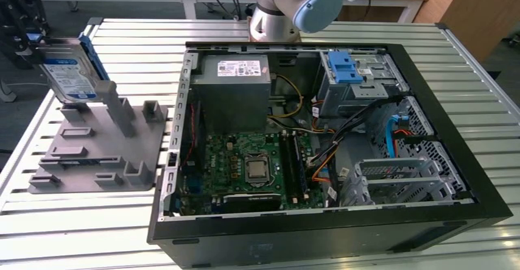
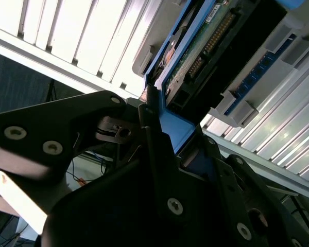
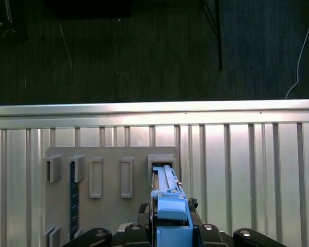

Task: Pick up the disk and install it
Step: 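Pick up the disk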

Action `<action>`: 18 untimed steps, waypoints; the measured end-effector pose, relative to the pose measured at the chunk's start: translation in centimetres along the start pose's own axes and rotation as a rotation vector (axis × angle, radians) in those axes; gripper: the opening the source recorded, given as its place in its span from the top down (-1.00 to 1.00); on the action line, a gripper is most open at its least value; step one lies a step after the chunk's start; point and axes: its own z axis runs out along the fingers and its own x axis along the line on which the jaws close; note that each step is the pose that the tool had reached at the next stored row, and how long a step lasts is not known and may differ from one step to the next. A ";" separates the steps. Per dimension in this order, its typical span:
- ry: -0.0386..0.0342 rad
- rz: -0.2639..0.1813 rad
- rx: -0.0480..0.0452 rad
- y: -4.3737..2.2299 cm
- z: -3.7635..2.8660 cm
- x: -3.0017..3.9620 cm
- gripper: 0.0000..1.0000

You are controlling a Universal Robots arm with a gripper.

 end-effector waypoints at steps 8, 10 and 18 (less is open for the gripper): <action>0.0000 0.000 0.0000 0.01 -0.35 0.00 0.27; 0.0000 0.000 0.0000 0.01 -0.38 0.00 0.27; 0.0000 0.000 0.0001 0.01 -0.57 -0.01 0.27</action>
